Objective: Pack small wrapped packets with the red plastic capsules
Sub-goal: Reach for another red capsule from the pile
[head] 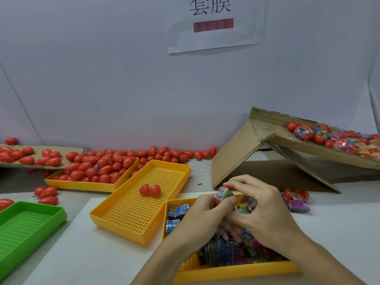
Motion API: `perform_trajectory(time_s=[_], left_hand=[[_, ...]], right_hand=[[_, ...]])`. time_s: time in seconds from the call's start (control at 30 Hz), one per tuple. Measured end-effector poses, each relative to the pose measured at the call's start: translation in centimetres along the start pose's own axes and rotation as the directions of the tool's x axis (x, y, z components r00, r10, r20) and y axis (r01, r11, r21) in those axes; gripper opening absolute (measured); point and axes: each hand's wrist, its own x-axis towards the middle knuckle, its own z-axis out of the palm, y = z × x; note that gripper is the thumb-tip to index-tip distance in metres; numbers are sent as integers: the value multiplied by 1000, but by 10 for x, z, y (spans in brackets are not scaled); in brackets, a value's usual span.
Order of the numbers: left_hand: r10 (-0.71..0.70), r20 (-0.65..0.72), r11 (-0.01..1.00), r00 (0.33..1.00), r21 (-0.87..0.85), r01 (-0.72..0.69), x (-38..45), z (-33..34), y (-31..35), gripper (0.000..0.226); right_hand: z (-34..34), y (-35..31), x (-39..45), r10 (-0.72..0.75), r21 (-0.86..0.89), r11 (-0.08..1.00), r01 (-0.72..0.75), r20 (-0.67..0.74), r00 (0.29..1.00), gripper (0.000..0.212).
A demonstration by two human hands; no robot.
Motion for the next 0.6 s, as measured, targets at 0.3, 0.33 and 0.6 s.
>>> perform_trajectory(time_s=[0.3, 0.33, 0.6], left_hand=[[40, -103, 990, 994, -132, -54, 3, -3, -6, 44], [42, -108, 987, 993, -151, -58, 3, -1, -6, 45], [54, -82, 979, 995, -193, -70, 3, 2, -9, 51]], right_hand=[[2, -2, 0, -1, 37, 999, 2, -33, 999, 39], [3, -2, -1, -3, 27, 1000, 5, -43, 999, 40], [5, -4, 0, -20, -4, 1000, 20, -89, 996, 38]])
